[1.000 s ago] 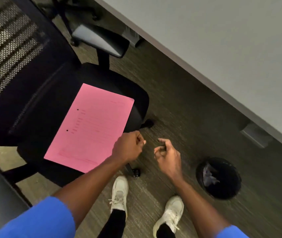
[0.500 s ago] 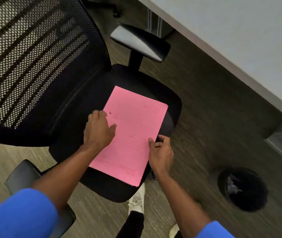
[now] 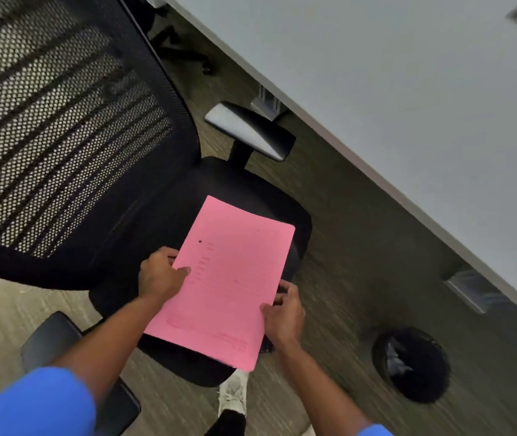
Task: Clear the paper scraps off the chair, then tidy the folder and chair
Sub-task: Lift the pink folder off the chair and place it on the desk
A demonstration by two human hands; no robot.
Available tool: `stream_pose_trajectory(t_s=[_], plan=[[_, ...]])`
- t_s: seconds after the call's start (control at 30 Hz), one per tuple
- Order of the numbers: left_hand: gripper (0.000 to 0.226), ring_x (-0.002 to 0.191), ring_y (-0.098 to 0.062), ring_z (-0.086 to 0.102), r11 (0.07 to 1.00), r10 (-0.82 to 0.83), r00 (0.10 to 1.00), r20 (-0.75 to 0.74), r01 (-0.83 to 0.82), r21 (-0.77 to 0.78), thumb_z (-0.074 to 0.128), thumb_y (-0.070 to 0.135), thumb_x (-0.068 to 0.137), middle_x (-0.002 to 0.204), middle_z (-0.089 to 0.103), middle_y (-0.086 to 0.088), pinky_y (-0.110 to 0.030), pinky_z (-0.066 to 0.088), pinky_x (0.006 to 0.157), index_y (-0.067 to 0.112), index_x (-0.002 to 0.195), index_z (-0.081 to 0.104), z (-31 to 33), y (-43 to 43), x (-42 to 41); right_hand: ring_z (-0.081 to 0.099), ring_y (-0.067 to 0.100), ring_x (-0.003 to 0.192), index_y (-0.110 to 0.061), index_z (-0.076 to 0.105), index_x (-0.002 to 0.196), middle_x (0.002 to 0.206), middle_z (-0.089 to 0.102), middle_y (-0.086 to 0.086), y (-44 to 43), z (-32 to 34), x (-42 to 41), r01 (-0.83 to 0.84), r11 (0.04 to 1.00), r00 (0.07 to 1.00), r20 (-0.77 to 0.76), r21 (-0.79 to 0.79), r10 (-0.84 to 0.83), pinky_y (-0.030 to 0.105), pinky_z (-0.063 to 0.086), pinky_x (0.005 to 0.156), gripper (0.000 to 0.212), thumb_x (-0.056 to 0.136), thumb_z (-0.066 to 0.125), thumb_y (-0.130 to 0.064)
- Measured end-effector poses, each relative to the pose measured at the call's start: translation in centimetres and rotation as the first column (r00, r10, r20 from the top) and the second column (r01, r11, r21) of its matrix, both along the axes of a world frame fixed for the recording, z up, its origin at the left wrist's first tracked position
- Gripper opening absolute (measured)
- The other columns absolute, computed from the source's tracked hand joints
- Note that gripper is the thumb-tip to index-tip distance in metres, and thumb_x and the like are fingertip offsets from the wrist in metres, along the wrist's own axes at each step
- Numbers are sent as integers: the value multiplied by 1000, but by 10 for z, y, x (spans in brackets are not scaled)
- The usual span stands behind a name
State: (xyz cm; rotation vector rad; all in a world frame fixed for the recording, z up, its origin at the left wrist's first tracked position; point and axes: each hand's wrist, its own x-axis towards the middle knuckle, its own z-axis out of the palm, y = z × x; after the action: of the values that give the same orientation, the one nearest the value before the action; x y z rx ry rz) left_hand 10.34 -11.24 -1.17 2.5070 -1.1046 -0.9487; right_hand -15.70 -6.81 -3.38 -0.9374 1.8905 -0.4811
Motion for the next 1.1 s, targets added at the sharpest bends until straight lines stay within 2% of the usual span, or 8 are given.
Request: stream_pose_trajectory(t_s=[0.13, 0.27, 0.33, 0.43, 0.57, 0.7, 0.9, 1.1], plan=[[43, 102, -26, 70, 998, -35, 999, -36, 33, -53, 87, 12, 86, 117, 77, -8, -45, 60, 95, 11, 126, 72, 38, 11, -13, 71, 13, 83, -31, 54, 130, 89, 70, -9, 9, 40, -22, -7, 1000, 1000, 21, -28, 8, 47, 64, 76, 54, 84, 71, -8], [37, 101, -29, 73, 990, -96, 993, -69, 88, -110, 84, 9, 87, 113, 79, -8, -43, 61, 94, 10, 123, 75, 78, 25, -35, 70, 12, 85, -30, 54, 134, 96, 69, -8, 22, 84, -46, 45, 997, 998, 35, -57, -43, 35, 61, 64, 54, 87, 72, -9], [35, 98, -28, 73, 986, -121, 989, -84, 110, -123, 84, 9, 87, 111, 79, -6, -42, 61, 92, 11, 122, 76, 96, 34, -47, 70, 9, 83, -27, 53, 137, 97, 68, -9, 30, 105, -60, 45, 997, 998, 38, -62, -42, 28, 57, 60, 54, 89, 71, -8], [38, 96, -23, 71, 975, -183, 978, -97, 169, -141, 82, 10, 89, 114, 79, -4, -40, 60, 91, 13, 126, 75, 121, 44, -68, 70, 10, 85, -26, 51, 140, 101, 67, -7, 40, 136, -85, 39, 997, 998, 51, -72, -36, 31, 61, 65, 57, 91, 71, -7], [37, 95, -20, 70, 959, -241, 964, -109, 219, -182, 80, 16, 92, 107, 73, 6, -39, 60, 86, 16, 129, 74, 156, 52, -103, 73, 10, 85, -26, 49, 142, 112, 68, -2, 54, 172, -123, 69, 990, 996, 70, -124, -61, 24, 61, 61, 59, 91, 74, -9], [38, 104, -23, 73, 947, -269, 950, -158, 231, -223, 78, 22, 95, 116, 74, 4, -48, 63, 91, 19, 132, 72, 189, 55, -148, 75, 16, 89, -26, 48, 144, 115, 67, -1, 69, 200, -168, 126, 980, 987, 119, -157, -108, 41, 68, 75, 60, 93, 74, -9], [48, 103, -20, 72, 931, -309, 943, -123, 273, -242, 80, 16, 92, 128, 73, -2, -42, 63, 86, 24, 138, 67, 218, 49, -221, 73, 14, 92, -26, 47, 146, 114, 66, -7, 76, 233, -237, 152, 964, 981, 154, -219, -120, 30, 66, 72, 62, 93, 76, -15], [59, 110, -23, 73, 925, -289, 944, -161, 232, -300, 81, 15, 91, 133, 69, -1, -46, 64, 89, 27, 145, 61, 237, 38, -285, 73, 16, 99, -28, 46, 146, 124, 66, -2, 64, 257, -308, 118, 961, 981, 177, -252, -74, 42, 67, 86, 63, 92, 77, -19]])
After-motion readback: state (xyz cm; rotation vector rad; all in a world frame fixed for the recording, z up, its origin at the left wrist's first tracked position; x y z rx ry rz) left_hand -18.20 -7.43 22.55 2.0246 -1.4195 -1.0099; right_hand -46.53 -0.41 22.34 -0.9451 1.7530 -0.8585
